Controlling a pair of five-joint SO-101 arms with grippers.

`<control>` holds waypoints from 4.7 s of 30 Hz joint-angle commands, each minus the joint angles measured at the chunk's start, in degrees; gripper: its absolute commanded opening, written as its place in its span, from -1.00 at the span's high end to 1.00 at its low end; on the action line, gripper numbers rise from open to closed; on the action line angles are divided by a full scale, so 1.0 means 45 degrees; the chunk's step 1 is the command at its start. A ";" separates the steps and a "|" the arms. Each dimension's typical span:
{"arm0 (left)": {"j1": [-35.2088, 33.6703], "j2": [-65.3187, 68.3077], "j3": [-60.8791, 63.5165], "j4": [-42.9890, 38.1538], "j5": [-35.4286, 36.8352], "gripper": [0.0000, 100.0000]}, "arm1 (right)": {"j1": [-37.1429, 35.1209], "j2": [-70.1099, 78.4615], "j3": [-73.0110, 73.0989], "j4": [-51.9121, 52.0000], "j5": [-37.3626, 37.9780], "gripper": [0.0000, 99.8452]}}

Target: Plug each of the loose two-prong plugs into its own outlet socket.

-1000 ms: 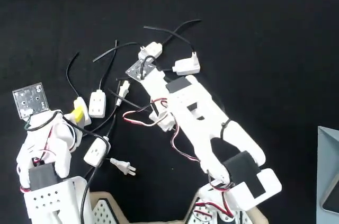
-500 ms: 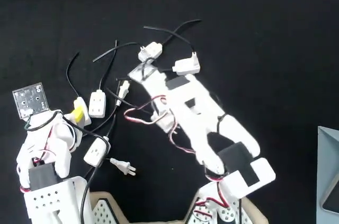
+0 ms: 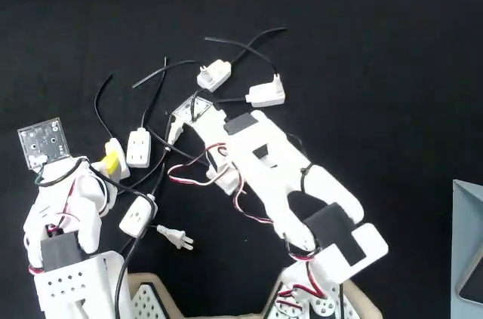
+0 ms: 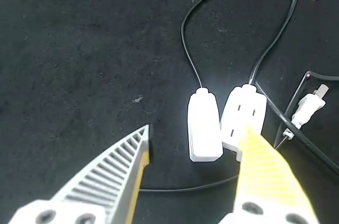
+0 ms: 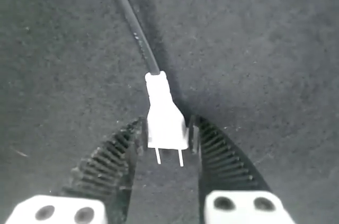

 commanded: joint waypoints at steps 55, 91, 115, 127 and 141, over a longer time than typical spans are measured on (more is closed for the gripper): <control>-0.0107 -0.0059 -0.0029 -0.0274 0.0020 0.46 | -0.1094 -0.2256 0.0654 0.1016 -0.1758 0.66; -0.0107 -0.0059 -0.0029 -0.0274 0.0020 0.46 | 0.0156 -0.1338 -0.0967 0.2501 -0.0391 0.98; -0.0010 0.0195 -0.2745 0.1817 -0.3673 0.47 | 0.2579 -0.8918 0.5089 -0.3477 -0.3575 0.98; 0.0010 0.9612 -0.9133 0.4708 -0.7346 0.46 | 0.4142 -0.9074 0.5656 -0.4708 -0.4337 0.98; 0.3331 1.5101 -1.0266 0.2305 -0.5919 0.45 | 0.4122 -0.9055 0.5949 -0.5118 -0.4337 0.98</control>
